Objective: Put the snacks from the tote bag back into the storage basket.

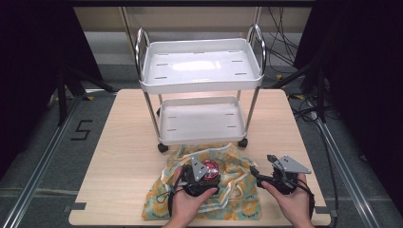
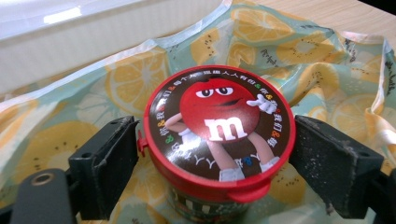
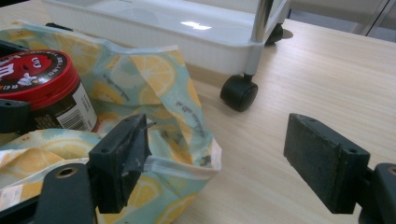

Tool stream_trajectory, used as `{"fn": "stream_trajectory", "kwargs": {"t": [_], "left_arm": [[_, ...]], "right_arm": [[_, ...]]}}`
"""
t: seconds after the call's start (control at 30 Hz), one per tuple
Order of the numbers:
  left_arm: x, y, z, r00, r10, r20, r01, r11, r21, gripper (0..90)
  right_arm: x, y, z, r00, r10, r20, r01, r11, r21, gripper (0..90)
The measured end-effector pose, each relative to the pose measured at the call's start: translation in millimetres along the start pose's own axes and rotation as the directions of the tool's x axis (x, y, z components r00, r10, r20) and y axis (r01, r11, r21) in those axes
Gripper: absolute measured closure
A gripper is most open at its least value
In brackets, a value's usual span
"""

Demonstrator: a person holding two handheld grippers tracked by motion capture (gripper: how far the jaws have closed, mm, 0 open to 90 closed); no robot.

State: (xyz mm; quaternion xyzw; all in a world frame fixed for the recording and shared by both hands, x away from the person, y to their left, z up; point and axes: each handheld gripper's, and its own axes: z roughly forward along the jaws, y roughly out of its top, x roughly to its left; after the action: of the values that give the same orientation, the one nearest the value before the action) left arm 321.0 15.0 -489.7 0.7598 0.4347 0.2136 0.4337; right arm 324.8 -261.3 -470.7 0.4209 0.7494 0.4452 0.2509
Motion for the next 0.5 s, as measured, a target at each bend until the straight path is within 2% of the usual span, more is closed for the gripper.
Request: {"fn": "stream_trajectory", "kwargs": {"t": [0.03,0.07,0.1,0.23,0.27,0.3,0.37,0.5], "left_arm": [[-0.8,-0.3,1.0,1.0000,-0.008,-0.003,0.008,1.0000,0.001,15.2],[-0.2,-0.2,1.9,0.9999,0.011,-0.004,-0.011,0.9999,0.000,15.2],[-1.4,-0.7,4.1,0.9998,0.019,-0.008,-0.019,0.9998,-0.005,15.5],[-0.6,-2.1,7.6,0.9997,0.016,-0.016,-0.016,0.9998,0.014,17.1],[-0.2,-2.4,8.5,0.9997,0.011,-0.023,-0.011,0.9998,0.016,17.6],[-0.2,-2.4,8.5,0.9997,0.011,-0.023,-0.011,0.9998,0.016,18.3],[0.0,-3.0,10.6,0.9997,0.006,-0.024,-0.005,0.9999,0.012,19.3],[-0.9,-3.8,10.4,0.9996,0.011,-0.025,-0.011,0.9999,0.010,21.8]], "right_arm": [[0.0,0.0,0.0,1.0000,0.000,0.000,0.000,1.0000,0.000,23.1],[3.2,-0.5,-0.8,0.9994,0.035,0.005,-0.036,0.9993,0.014,23.1],[0.2,-0.3,0.6,0.9999,-0.012,0.003,0.012,0.9999,0.000,23.1],[0.2,-0.4,0.9,0.9997,-0.021,0.007,0.021,0.9998,0.006,23.1],[3.3,-0.9,-0.2,0.9997,0.025,0.001,-0.025,0.9992,0.032,23.1],[0.4,-1.0,1.4,1.0000,-0.007,0.001,0.007,0.9999,0.013,23.1],[0.4,-1.2,2.2,0.9999,-0.002,-0.014,0.002,0.9999,0.013,23.1],[0.1,-1.3,2.0,1.0000,-0.002,-0.009,0.002,0.9999,0.014,23.1]]}}
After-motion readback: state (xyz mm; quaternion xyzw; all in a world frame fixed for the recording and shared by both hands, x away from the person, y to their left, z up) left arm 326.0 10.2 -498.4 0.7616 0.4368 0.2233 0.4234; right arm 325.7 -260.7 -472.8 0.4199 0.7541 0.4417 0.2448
